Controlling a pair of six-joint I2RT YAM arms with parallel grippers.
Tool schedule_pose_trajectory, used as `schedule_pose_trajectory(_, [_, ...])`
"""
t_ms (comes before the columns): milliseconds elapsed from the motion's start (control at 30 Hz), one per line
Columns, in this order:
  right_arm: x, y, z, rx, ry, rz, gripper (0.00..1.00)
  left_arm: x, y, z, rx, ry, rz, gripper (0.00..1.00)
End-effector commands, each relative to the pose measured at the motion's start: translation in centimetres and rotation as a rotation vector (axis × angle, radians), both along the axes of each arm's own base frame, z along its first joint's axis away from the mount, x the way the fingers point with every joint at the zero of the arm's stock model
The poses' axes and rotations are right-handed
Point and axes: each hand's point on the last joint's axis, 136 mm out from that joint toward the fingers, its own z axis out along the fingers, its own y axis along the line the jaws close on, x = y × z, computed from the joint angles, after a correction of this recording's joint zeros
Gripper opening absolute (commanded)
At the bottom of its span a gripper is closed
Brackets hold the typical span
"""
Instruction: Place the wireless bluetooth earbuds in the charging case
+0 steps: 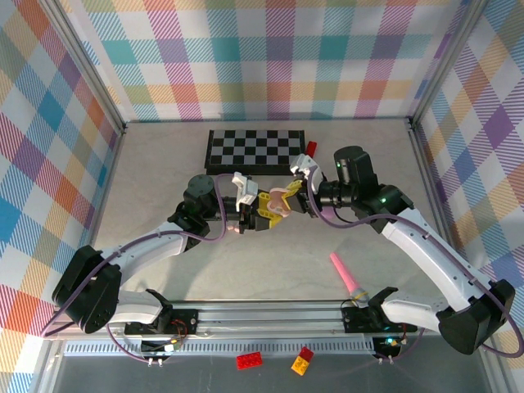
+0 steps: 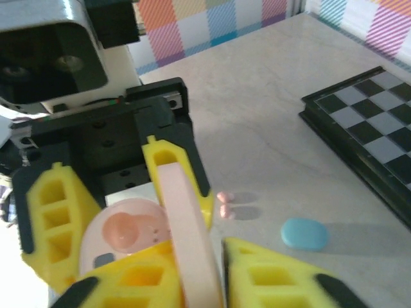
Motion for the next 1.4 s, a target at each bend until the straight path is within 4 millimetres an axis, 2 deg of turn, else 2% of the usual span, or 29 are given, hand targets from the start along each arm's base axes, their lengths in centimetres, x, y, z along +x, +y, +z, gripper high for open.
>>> schedule_pose_trajectory(0, [-1.1,0.4,2.0,0.045,-0.062,0.086,0.08,-1.1,0.4,2.1,-0.029,-0.068,-0.042,0.32])
schedule_pose_trajectory(33, [-1.2,0.3,2.1,0.044,-0.072,0.089,0.03,-1.0,0.4,2.2,-0.030,-0.070,-0.037,0.32])
schedule_pose_trajectory(100, [-1.3,0.2,2.2,0.049,-0.089,0.090,0.00,-0.9,0.4,2.3,-0.033,-0.070,-0.031,0.35])
schedule_pose_trajectory(267, [-1.1,0.1,2.9,0.083,-0.142,0.073,0.00,-0.2,0.2,2.8,-0.052,-0.035,-0.005,0.45])
schedule_pose_trajectory(367, [-0.7,0.0,2.9,0.082,-0.163,0.052,0.00,0.3,0.1,3.1,-0.071,-0.002,0.011,0.57])
schedule_pose_trajectory(500, [-0.3,-0.1,2.8,0.072,-0.180,0.036,0.00,0.7,0.0,3.2,-0.082,0.025,0.027,0.64])
schedule_pose_trajectory(900, [0.7,-0.3,2.3,0.050,-0.205,-0.007,0.00,0.7,-0.4,3.3,-0.092,0.047,0.010,0.63])
schedule_pose_trajectory(1267, [0.8,-0.1,1.7,0.033,-0.183,0.004,0.00,0.7,-0.3,3.3,-0.096,0.025,0.022,0.61])
schedule_pose_trajectory(1367, [0.7,-0.1,1.7,0.037,-0.180,0.003,0.00,0.6,-0.4,3.2,-0.090,0.023,0.012,0.53])
